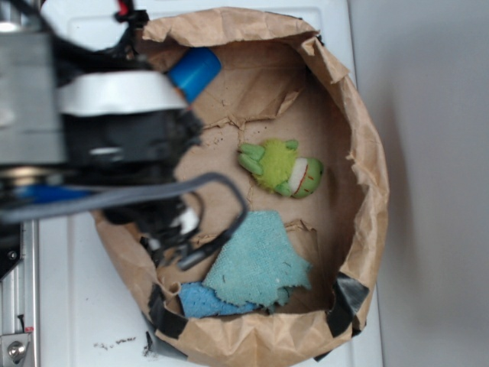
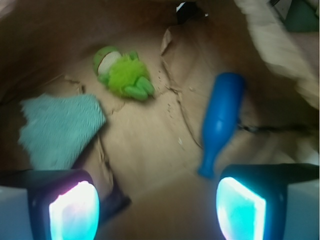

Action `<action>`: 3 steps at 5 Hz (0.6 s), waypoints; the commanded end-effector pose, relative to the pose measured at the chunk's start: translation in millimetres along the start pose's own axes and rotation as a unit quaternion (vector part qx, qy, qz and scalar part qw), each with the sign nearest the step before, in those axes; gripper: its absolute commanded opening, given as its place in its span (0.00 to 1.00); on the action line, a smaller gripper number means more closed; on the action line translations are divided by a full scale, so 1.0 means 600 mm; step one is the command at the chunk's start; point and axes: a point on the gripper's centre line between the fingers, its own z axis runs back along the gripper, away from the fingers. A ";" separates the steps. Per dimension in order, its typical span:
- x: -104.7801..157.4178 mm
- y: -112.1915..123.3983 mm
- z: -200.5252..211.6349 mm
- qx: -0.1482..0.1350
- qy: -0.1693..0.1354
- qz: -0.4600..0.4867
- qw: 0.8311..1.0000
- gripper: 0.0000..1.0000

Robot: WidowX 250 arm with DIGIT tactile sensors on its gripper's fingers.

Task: Grab the blue bottle.

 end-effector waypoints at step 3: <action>0.075 0.049 -0.072 0.043 0.010 -0.015 0.999 1.00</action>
